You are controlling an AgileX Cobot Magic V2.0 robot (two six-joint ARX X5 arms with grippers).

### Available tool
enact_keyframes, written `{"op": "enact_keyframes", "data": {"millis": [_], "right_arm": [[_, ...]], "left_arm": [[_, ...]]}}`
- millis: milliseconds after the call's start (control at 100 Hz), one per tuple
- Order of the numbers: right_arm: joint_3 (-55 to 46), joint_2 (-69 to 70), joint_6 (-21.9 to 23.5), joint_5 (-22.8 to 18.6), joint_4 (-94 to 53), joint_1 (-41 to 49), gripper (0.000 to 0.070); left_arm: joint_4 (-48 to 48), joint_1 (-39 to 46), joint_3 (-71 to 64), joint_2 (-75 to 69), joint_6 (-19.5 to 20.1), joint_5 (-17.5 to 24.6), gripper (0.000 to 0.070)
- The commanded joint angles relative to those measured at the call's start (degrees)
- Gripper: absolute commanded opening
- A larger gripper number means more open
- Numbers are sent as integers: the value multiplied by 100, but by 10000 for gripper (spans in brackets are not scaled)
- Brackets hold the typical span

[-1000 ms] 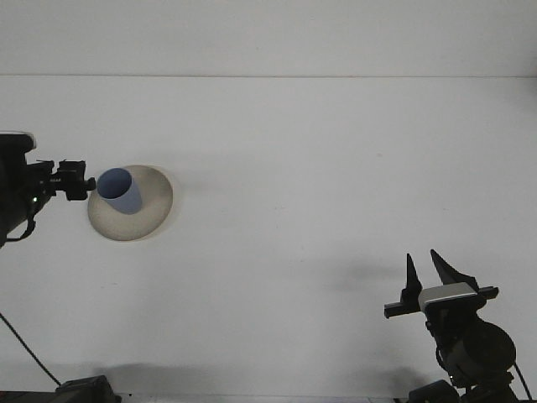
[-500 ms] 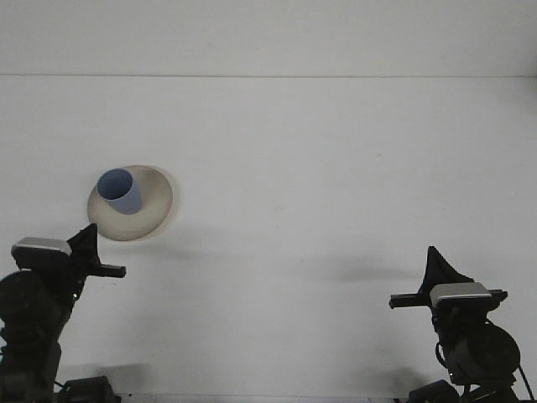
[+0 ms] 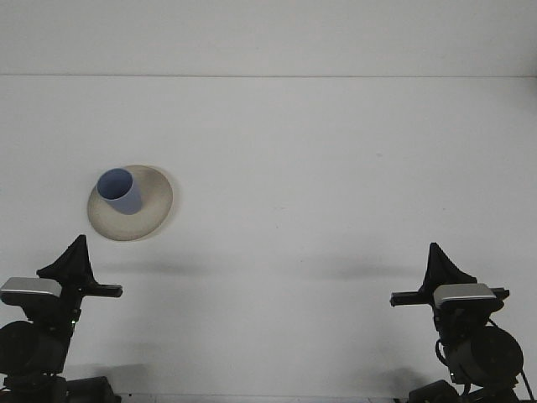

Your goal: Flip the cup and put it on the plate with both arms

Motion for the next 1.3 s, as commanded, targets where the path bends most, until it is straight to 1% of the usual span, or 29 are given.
{"op": "enact_keyframes", "data": {"millis": [0,530,650,680,800,970,1090,1180,1240,1290], "right_arm": [[44,-9,83,4,59,11,0],[44,-7,83,4,59,11,0],[44,-9,83,4,59,11,0],[44,-9,83,4,59,11,0],[44,-7,83,4,59,11,0],[44,-7,83,4,59,11,0],[44,-9,83,4,59,11,0],[44,-7,83,4,57,11,0],[46,-9,83,7,61,11,0],[46,-7,83,7,57,9,0]], "left_arm": [[42,11,70,-55,-26,-39,12],[46,11,68,-216,-24,-42,12],[-140,-81,7,-221,-118,-50,12],[-160,-144,-63,-234,-105,-116,11],[146,-466,-636,-452,-92,-638,12],[756,-702,-1816,-1143,-192,-695,12],[1064,-767,-2485,-1497,-474,-855,12],[1325,-772,-2811,-1482,-586,-890,12],[1202,-776,-2806,-1482,-581,-896,12],[1246,-769,-2806,-1482,-450,-975,12]]}}
